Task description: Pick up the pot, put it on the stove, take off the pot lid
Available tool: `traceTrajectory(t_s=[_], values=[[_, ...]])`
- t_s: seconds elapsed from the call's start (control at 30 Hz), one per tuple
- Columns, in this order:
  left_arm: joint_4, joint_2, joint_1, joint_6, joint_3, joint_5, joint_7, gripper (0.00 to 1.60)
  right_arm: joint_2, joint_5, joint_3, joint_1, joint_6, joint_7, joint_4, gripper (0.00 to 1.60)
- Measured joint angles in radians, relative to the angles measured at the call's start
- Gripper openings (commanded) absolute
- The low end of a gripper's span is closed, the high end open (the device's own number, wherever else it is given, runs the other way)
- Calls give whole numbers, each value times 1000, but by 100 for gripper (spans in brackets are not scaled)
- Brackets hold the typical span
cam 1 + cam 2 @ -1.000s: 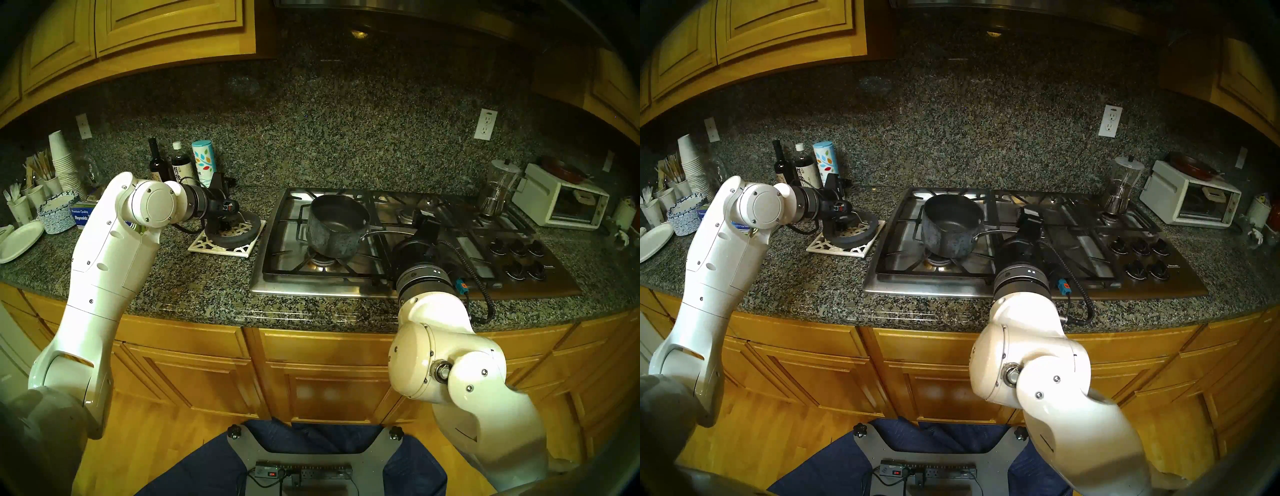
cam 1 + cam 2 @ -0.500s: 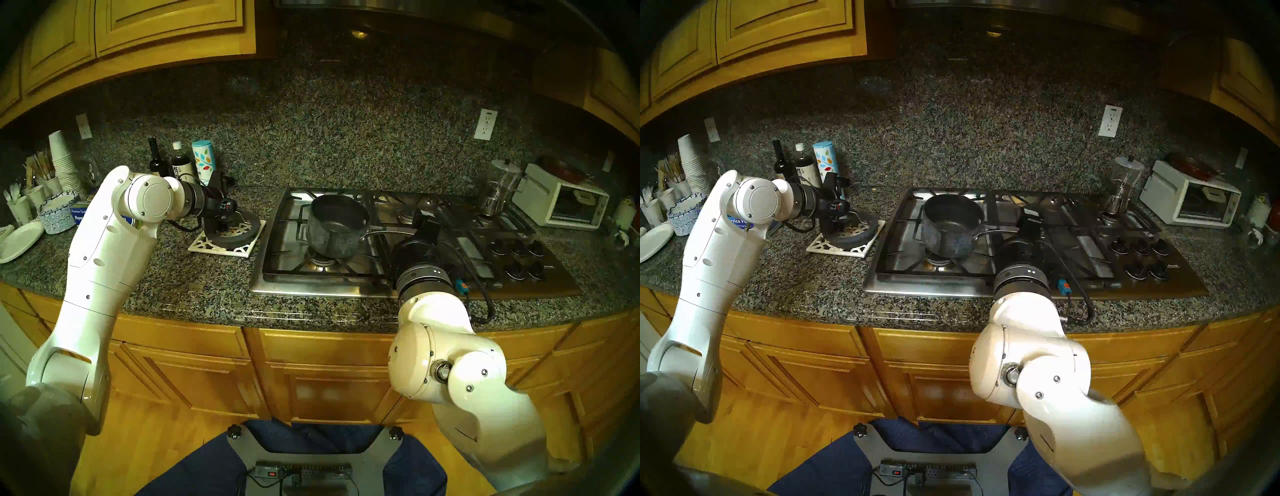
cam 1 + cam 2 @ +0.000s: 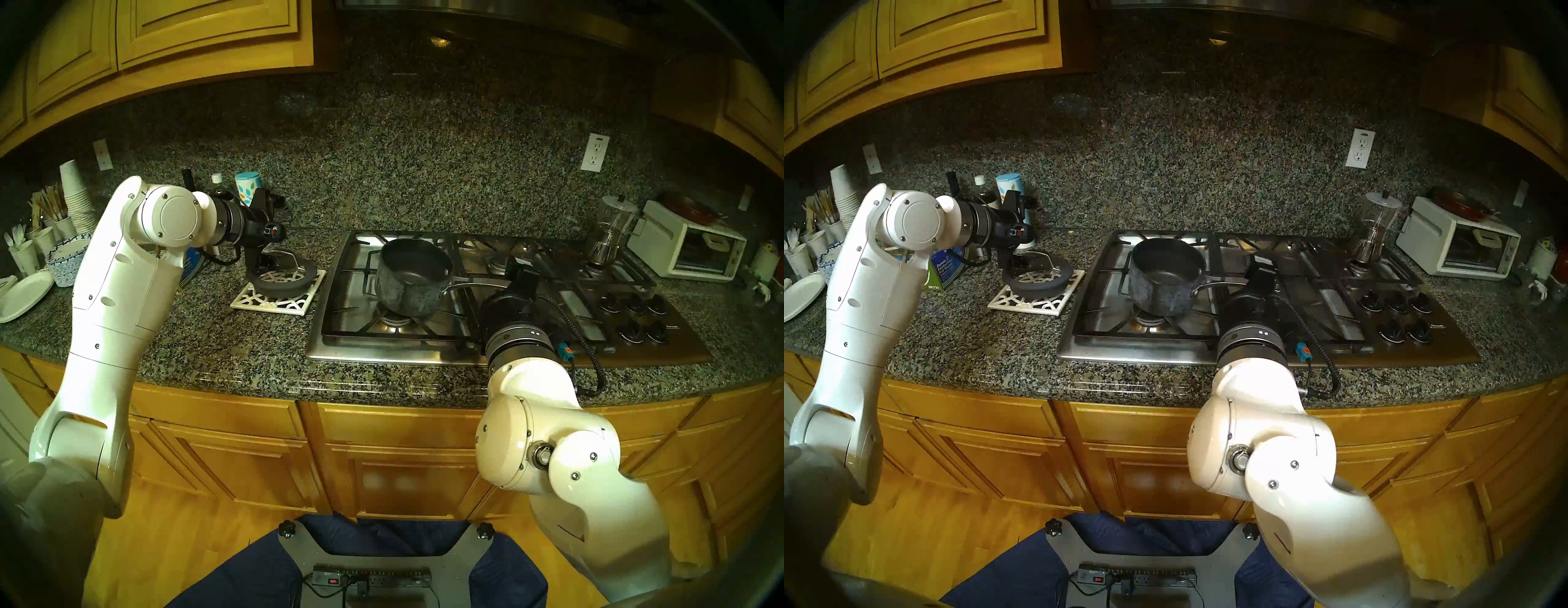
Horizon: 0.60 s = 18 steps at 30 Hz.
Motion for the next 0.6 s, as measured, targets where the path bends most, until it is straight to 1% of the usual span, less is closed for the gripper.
traceTrajectory(t_s=[0.17, 0.6], values=[[2, -4, -11, 0, 1, -7, -22, 160, 0, 0, 0, 0, 0, 0, 0, 160], [6, -21, 4, 1, 4, -5, -23, 160, 0, -1, 0, 0, 0, 0, 0, 160]])
